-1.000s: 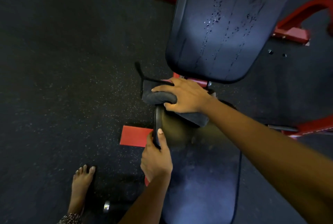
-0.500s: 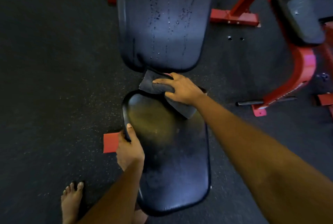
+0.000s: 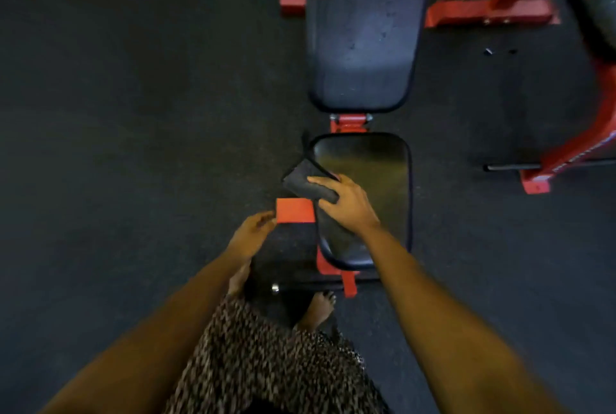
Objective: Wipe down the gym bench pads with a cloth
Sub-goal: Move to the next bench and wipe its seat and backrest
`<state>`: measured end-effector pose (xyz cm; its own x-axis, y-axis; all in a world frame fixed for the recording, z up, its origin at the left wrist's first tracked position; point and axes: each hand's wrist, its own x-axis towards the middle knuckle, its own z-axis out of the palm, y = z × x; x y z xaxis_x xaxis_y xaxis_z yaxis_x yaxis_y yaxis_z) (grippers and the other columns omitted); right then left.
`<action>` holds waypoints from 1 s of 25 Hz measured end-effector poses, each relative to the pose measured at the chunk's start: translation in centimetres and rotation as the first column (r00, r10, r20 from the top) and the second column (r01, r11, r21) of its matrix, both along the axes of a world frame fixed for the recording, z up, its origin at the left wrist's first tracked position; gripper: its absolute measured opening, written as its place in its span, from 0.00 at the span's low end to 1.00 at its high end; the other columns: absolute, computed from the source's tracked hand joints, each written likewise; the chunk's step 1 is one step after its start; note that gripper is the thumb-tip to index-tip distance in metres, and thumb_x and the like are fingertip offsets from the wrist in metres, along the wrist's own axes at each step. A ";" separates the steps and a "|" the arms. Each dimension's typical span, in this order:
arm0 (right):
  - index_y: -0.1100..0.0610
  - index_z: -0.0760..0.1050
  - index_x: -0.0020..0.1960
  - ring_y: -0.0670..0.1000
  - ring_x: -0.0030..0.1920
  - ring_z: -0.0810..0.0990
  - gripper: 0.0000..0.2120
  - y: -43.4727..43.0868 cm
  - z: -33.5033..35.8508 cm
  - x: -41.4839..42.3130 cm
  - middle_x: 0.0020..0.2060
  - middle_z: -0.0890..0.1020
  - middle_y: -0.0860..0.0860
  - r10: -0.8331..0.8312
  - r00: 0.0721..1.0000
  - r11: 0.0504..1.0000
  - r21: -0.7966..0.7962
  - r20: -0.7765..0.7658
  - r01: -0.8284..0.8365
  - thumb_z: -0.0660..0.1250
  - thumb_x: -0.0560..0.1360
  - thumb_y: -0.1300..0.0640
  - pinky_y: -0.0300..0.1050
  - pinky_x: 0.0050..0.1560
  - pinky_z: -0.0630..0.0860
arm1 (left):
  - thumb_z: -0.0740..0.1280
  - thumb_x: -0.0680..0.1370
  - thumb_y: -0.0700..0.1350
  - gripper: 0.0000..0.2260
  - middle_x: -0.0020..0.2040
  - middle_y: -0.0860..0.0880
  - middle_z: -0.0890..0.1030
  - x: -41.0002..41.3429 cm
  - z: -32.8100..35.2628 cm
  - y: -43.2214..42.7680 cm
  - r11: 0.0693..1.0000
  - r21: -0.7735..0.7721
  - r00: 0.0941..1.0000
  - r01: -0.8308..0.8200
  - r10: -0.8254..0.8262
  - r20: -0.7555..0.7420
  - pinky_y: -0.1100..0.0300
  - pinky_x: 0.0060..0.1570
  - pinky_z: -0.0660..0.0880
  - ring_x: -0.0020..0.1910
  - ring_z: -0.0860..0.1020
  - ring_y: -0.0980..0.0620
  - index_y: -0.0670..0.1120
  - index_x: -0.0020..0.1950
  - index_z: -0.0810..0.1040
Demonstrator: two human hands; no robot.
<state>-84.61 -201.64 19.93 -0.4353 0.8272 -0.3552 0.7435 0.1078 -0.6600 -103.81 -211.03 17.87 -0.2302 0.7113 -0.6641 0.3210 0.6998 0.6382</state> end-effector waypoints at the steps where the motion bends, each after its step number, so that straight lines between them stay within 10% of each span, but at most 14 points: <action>1: 0.42 0.73 0.64 0.57 0.60 0.76 0.25 -2.0 0.5 -0.5 0.59 0.77 0.55 -0.017 0.999 0.999 -0.033 -0.035 0.015 0.61 0.66 0.47 0.47 0.61 0.71 | 0.61 0.80 0.42 0.15 0.61 0.48 0.74 -2.6 1.3 -2.5 0.997 -0.038 0.997 0.061 -0.063 -0.045 0.64 0.61 0.64 0.62 0.71 0.50 0.41 0.66 0.72; 10: 0.46 0.73 0.65 0.57 0.58 0.77 0.33 -3.1 4.4 -13.2 0.59 0.78 0.55 -0.069 0.995 0.996 0.042 -0.066 0.072 0.53 0.62 0.41 0.44 0.61 0.68 | 0.61 0.80 0.47 0.16 0.67 0.43 0.73 -27.3 3.7 -10.4 0.964 -0.194 0.969 -0.180 0.140 -0.203 0.52 0.66 0.64 0.66 0.70 0.43 0.42 0.65 0.75; 18: 0.39 0.69 0.64 0.54 0.61 0.75 0.25 3.8 7.5 -25.9 0.61 0.77 0.53 -0.196 0.979 0.978 0.060 -0.052 0.199 0.68 0.70 0.57 0.44 0.65 0.67 | 0.59 0.80 0.49 0.16 0.66 0.45 0.74 -41.5 6.8 4.7 0.995 -0.075 0.981 0.068 -0.080 -0.177 0.53 0.65 0.66 0.65 0.71 0.45 0.46 0.66 0.73; 25: 0.45 0.71 0.66 0.56 0.61 0.75 0.25 9.7 11.4 -21.9 0.59 0.78 0.55 -0.496 0.867 0.839 0.238 -0.037 0.490 0.70 0.71 0.60 0.47 0.64 0.67 | 0.59 0.80 0.49 0.15 0.66 0.46 0.74 -35.5 11.5 21.7 0.981 0.173 0.982 0.084 -0.111 0.150 0.53 0.63 0.67 0.60 0.74 0.50 0.48 0.67 0.70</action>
<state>-106.54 -191.95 31.33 0.0588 0.9895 -0.1318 0.7553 -0.1304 -0.6422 -139.30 -189.38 29.42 -0.0556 0.8283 -0.5576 0.2683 0.5503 0.7907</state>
